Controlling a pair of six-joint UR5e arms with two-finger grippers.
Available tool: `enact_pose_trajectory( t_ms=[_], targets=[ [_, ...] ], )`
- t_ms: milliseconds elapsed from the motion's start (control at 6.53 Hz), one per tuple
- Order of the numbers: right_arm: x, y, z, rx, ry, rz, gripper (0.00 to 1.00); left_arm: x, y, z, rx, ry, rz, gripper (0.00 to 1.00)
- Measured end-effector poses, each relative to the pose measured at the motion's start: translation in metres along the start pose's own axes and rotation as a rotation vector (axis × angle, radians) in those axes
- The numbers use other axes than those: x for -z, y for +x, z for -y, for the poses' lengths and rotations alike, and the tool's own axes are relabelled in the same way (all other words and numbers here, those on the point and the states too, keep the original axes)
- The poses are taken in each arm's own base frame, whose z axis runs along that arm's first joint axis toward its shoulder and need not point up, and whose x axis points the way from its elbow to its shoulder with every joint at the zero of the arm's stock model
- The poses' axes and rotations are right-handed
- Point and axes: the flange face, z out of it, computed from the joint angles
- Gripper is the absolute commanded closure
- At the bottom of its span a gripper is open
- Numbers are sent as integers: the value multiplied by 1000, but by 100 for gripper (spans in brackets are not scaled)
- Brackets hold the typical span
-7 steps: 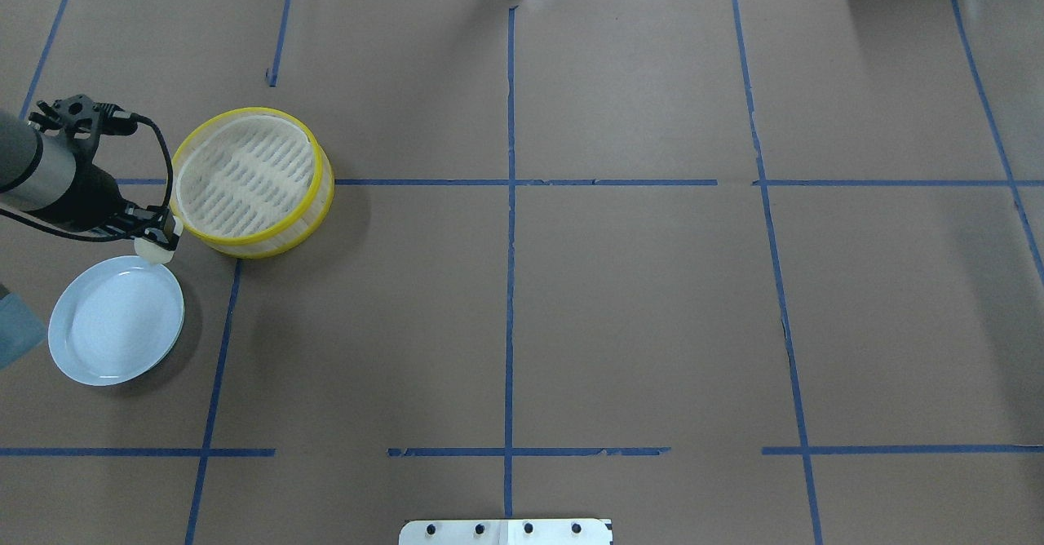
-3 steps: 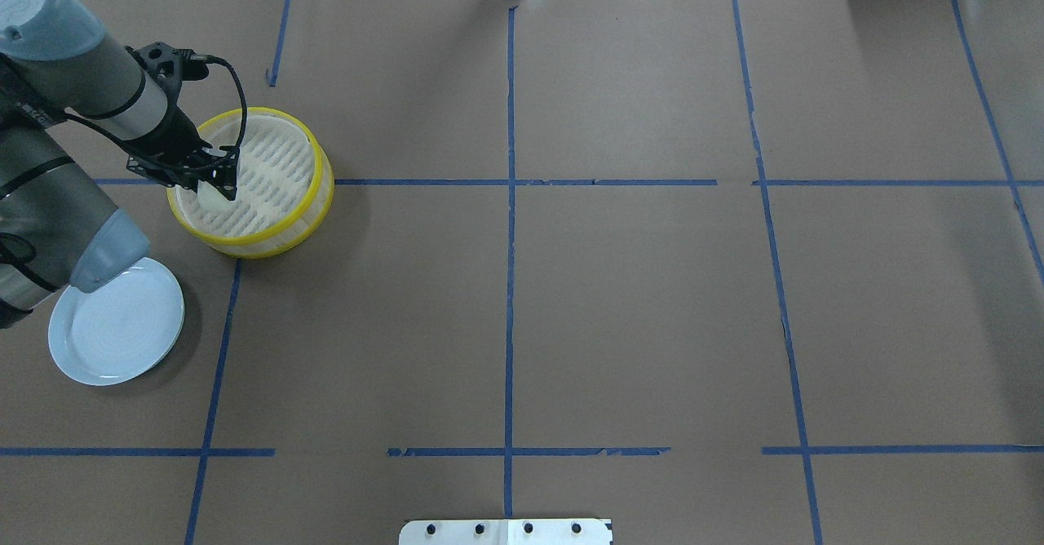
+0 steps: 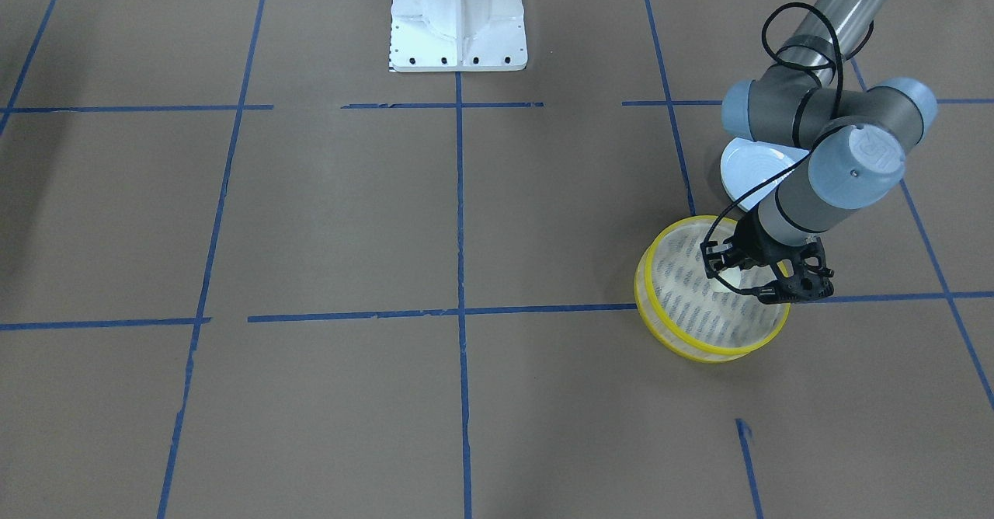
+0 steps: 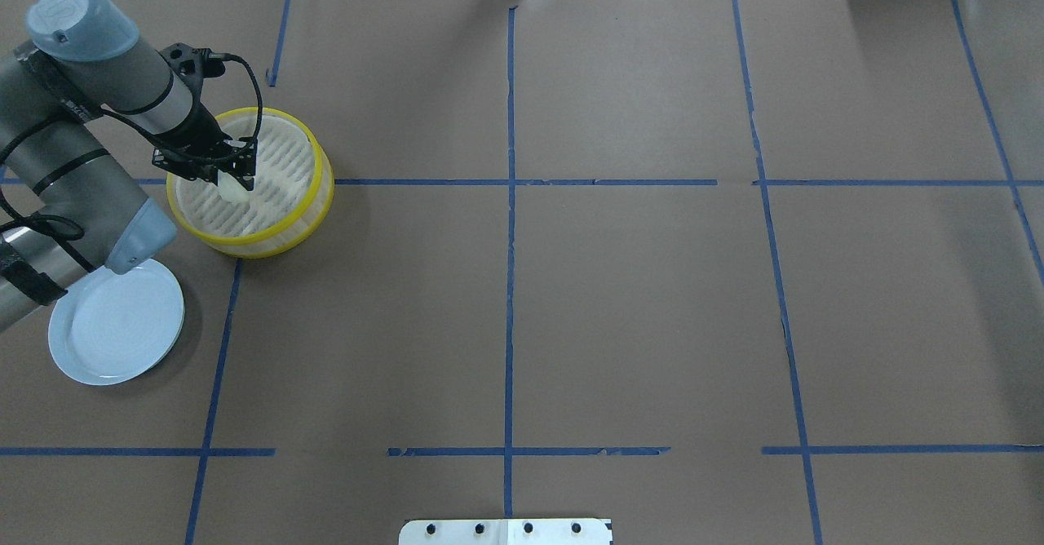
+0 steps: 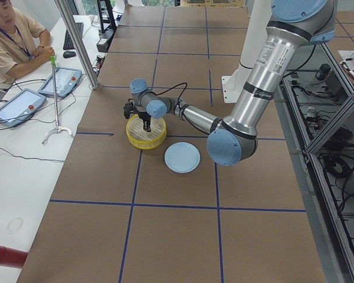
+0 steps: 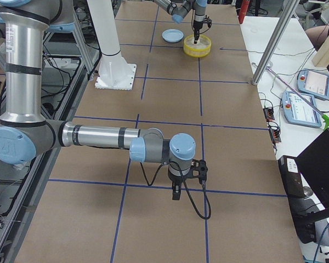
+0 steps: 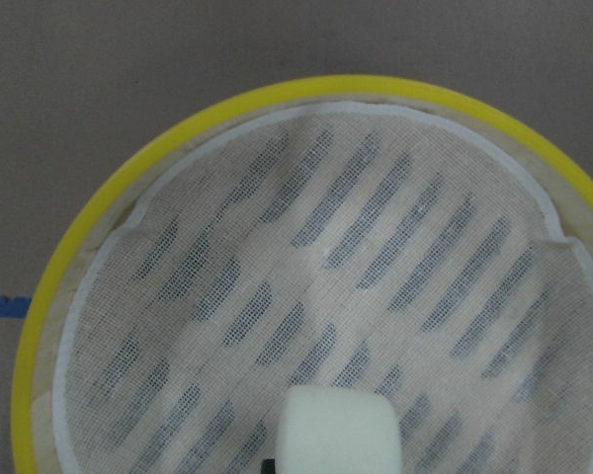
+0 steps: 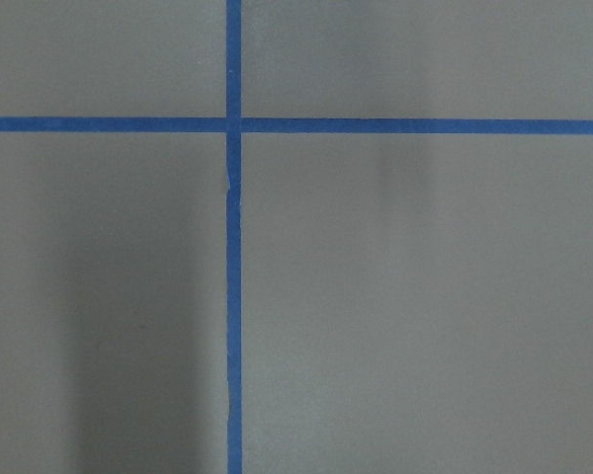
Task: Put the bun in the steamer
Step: 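Lower the bun into the steamer and open the left gripper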
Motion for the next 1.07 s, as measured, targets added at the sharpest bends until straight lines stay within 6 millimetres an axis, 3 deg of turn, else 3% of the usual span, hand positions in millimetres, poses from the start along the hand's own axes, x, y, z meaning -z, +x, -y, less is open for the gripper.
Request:
enact_pose_trajectory(
  t_ms=[1071],
  targets=[
    [0, 0, 0, 0, 0, 0, 0, -16, 14, -5, 10, -8, 8, 57]
  ],
)
